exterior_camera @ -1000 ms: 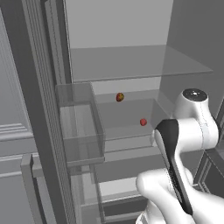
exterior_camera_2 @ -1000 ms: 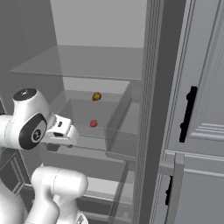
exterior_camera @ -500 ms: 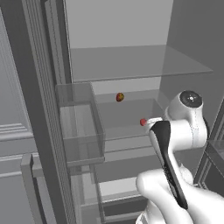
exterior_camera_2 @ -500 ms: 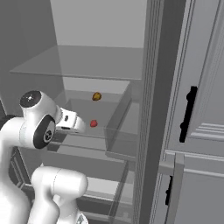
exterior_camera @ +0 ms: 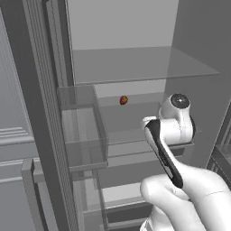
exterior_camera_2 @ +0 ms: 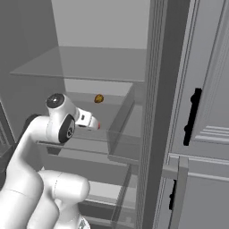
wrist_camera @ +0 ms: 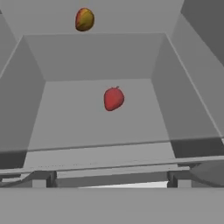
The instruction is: Take the strawberry from the fridge and place it on top of the pancake, located on the dining counter.
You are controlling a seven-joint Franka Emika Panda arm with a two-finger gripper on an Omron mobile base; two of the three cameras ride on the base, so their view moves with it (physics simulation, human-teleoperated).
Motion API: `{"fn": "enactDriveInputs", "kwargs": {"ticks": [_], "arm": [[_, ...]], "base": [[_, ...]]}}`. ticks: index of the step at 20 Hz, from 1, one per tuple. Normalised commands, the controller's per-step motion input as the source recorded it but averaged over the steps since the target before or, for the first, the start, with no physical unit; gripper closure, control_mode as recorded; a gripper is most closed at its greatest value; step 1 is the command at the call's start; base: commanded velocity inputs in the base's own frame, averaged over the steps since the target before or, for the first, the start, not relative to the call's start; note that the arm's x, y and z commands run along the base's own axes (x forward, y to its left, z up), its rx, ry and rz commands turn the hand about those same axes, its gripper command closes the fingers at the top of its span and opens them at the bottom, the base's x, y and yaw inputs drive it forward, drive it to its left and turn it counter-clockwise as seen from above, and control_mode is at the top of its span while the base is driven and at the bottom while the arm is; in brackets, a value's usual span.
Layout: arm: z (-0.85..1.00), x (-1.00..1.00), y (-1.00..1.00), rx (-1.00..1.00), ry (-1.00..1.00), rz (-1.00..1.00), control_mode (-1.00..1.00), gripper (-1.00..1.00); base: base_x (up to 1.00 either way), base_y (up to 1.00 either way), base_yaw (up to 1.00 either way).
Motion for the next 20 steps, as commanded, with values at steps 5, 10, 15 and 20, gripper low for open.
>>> {"fn": "enactDriveInputs", "kwargs": {"ticks": [5,10,15,20], "arm": [[-0.14,0.80,-0.23,0.00,0.03,-0.03,-1.00,-1.00],[-0.04,0.60,-0.10,0.00,0.00,0.00,-1.00,-1.00],[-0.21,0.53,0.00,0.00,0.01,0.00,-1.00,-1.00],[-0.31,0.53,0.00,0.00,0.03,0.00,-1.00,-1.00]], "base": [[0.00,0.00,0.00],[0.00,0.00,0.00],[0.00,0.00,0.00],[0.00,0.00,0.00]]}}
